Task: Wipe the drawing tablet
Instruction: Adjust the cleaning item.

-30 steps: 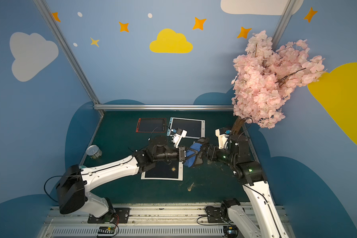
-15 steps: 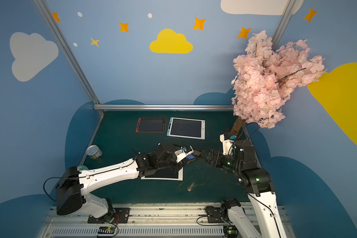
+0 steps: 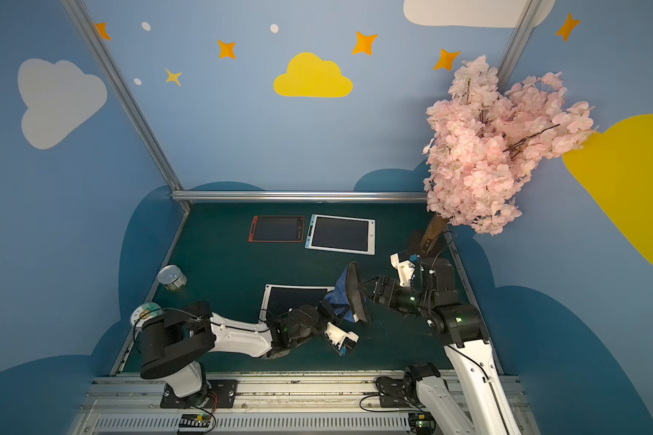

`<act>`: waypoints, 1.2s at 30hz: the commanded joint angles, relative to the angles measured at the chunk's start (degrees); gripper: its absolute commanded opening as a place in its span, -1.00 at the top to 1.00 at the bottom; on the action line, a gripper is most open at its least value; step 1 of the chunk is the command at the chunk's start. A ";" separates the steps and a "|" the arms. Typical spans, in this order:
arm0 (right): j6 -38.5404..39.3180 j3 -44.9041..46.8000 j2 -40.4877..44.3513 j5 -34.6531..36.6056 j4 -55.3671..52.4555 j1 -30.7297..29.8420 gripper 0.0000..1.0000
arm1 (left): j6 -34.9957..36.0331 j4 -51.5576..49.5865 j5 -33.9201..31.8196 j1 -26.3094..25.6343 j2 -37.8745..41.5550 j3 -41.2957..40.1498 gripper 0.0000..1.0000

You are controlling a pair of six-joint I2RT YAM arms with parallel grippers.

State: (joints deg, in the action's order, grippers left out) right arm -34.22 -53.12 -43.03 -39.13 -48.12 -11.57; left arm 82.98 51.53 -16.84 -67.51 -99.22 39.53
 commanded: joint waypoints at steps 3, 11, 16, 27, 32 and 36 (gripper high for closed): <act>-3.13 5.65 1.29 -4.36 1.77 1.08 -0.85 | 10.02 11.14 -2.77 0.29 1.25 1.63 0.95; -3.15 11.26 2.06 -6.02 6.59 2.26 -0.84 | 10.28 11.29 -1.65 -1.25 6.23 2.31 0.95; 1.01 9.74 0.65 -4.30 6.53 2.44 -0.85 | 10.14 11.17 2.90 -4.47 9.42 1.04 0.95; -4.10 9.87 2.79 -9.73 17.44 2.65 -0.85 | 5.11 14.36 3.11 -8.71 6.73 -0.59 0.95; -3.49 10.00 1.50 -9.73 16.90 2.69 -0.84 | 3.58 14.87 4.77 -10.05 7.28 0.35 0.95; -3.99 10.41 0.87 -10.80 17.83 2.65 -0.83 | 3.57 13.89 5.69 -11.17 7.30 1.60 0.95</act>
State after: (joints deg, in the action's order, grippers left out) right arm -37.69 -42.63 -41.93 -48.27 -32.32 -9.08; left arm 86.98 63.29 -12.99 -77.82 -92.05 39.53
